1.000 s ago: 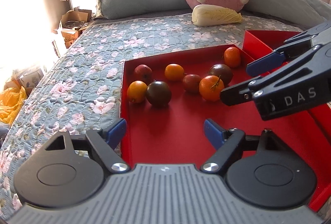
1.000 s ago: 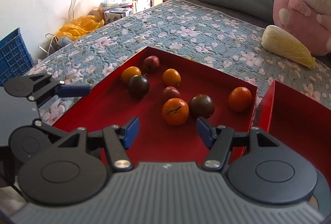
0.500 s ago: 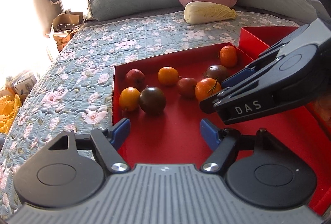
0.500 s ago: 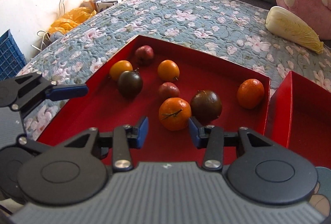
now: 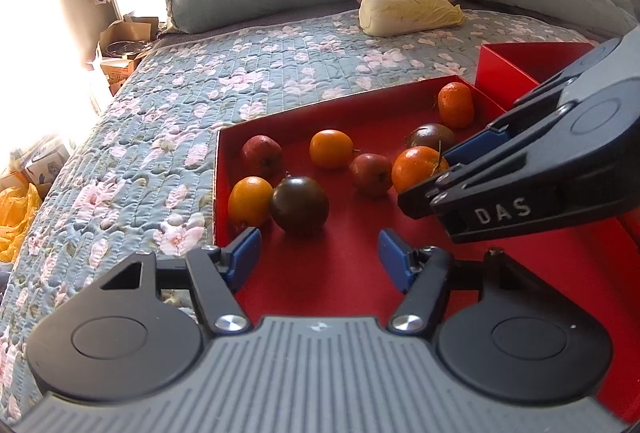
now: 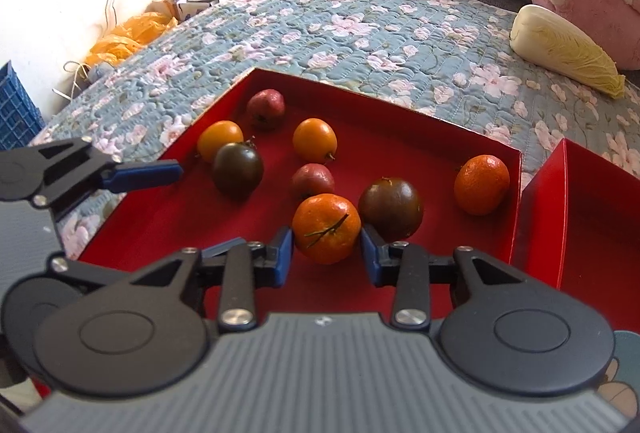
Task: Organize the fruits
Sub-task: 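Grasp the leafy tangerine with the right tool while the left tool grasps a dark brown tomato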
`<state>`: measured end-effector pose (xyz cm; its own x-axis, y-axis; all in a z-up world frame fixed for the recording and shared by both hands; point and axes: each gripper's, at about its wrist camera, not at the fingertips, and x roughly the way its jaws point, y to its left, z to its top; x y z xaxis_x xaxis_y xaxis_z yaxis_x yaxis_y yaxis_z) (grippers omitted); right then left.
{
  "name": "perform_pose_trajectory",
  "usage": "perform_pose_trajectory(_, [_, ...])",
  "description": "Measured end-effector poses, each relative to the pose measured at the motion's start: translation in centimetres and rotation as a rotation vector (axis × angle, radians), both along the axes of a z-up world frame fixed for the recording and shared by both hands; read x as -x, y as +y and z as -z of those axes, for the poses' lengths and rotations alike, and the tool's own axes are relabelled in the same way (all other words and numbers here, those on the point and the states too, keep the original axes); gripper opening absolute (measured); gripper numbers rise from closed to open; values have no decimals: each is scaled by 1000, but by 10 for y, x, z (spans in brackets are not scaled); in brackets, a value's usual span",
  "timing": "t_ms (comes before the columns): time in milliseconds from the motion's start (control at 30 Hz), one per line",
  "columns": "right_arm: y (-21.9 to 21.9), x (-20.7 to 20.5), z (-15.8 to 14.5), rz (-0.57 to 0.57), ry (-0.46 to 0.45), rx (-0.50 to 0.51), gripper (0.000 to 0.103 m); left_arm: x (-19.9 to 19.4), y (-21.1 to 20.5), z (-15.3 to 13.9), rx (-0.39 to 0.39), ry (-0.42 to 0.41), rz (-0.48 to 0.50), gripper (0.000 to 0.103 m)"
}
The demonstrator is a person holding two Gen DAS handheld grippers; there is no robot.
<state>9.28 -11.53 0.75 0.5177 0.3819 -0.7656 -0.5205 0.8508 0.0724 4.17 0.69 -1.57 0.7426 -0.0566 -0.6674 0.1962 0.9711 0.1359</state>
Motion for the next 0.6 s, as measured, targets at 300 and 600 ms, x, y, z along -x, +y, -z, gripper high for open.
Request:
perform_pose_trajectory(300, [-12,8,-13,-5,-5,-37,40,-29,-4,7,12,40,-36,65])
perform_pose_trajectory(600, [-20,9,-16,-7,-13,-56,40,-41,-8,11,-15,4,-47,57])
